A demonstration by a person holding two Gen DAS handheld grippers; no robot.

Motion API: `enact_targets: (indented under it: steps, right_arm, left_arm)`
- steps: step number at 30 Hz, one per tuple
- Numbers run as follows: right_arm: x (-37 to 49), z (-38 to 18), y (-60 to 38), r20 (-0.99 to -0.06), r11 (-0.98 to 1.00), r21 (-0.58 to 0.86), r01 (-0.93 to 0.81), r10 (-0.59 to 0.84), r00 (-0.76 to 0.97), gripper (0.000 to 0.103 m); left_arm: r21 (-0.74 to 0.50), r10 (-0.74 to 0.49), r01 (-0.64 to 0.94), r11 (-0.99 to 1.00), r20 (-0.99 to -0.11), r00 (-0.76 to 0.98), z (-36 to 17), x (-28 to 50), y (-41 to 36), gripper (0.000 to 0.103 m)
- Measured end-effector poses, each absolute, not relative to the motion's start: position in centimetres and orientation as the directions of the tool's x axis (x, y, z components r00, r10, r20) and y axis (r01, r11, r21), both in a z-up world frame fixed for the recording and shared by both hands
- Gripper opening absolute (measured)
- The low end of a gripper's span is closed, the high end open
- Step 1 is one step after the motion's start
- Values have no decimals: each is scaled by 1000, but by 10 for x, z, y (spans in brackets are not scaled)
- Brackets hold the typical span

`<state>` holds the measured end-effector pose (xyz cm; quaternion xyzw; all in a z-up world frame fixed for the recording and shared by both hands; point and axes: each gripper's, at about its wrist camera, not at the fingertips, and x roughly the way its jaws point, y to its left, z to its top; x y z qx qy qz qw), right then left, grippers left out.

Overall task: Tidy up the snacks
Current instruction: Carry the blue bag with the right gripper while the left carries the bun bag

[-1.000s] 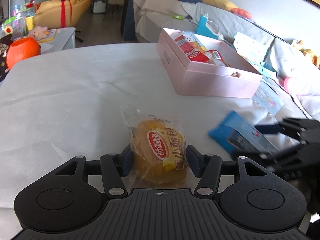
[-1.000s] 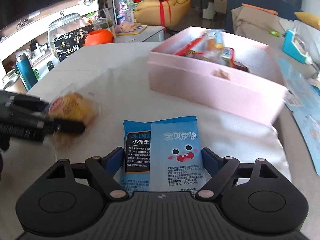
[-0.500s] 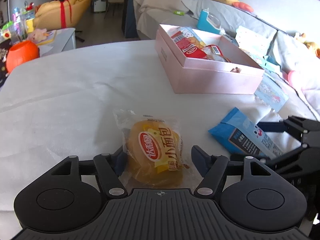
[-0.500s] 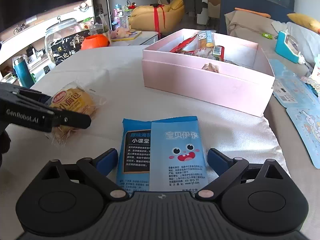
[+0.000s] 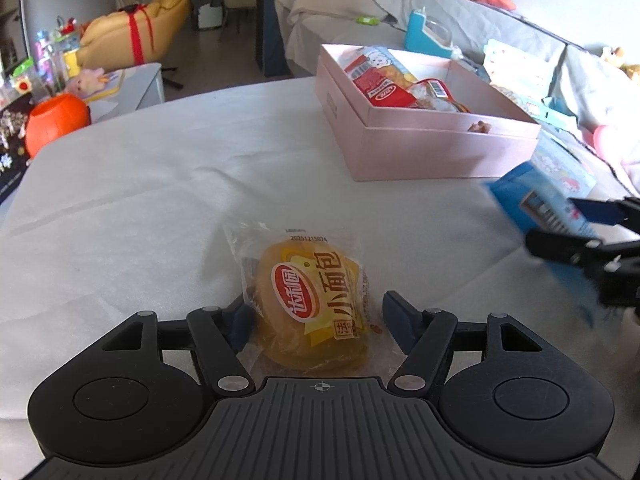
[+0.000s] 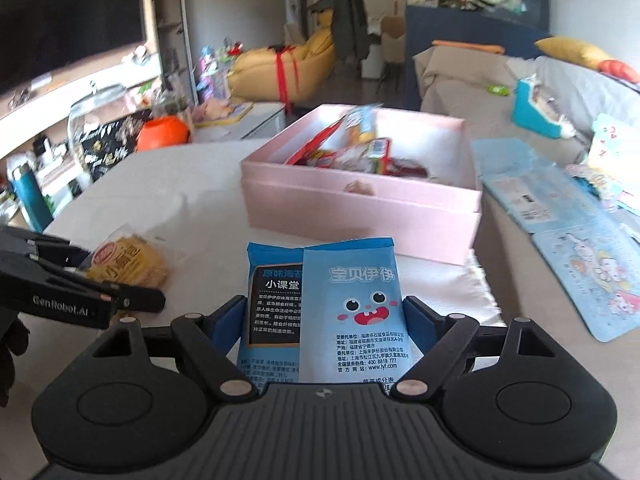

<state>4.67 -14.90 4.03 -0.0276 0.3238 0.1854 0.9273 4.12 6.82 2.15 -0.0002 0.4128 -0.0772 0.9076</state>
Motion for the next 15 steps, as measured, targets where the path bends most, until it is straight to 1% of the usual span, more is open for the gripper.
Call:
enact_targets:
  steps: [3,4,5,7,10,15]
  right_arm:
    - [41,41,-159,-567,934,120,-337,343,749,84]
    - [39,41,-162,-557,933,139,-333,351,753,84]
    - [38,40,-163,-553,930,149,-335,359,752,84]
    - [36,38,-161,-554,929,133,-345,359,752,84]
    - [30,36,-159,-532,938,79,-337,326,782,84]
    - [32,33,-162,-530,934,111,-338,344,775,84]
  left_arm:
    - [-53,-123,127,990,-751,649,22,41,65,72]
    - [-52,-121,125,991,-752,648,22,41,66,71]
    - [-55,-119,119,991,-754,646,24,42,67,64]
    - [-84,-136,111,990,-749,648,28,42,73,56]
    - [-186,-206,103,977,-715,668,45,42,83,55]
    - [-255,-287,159,954,-619,731,99,63,73,55]
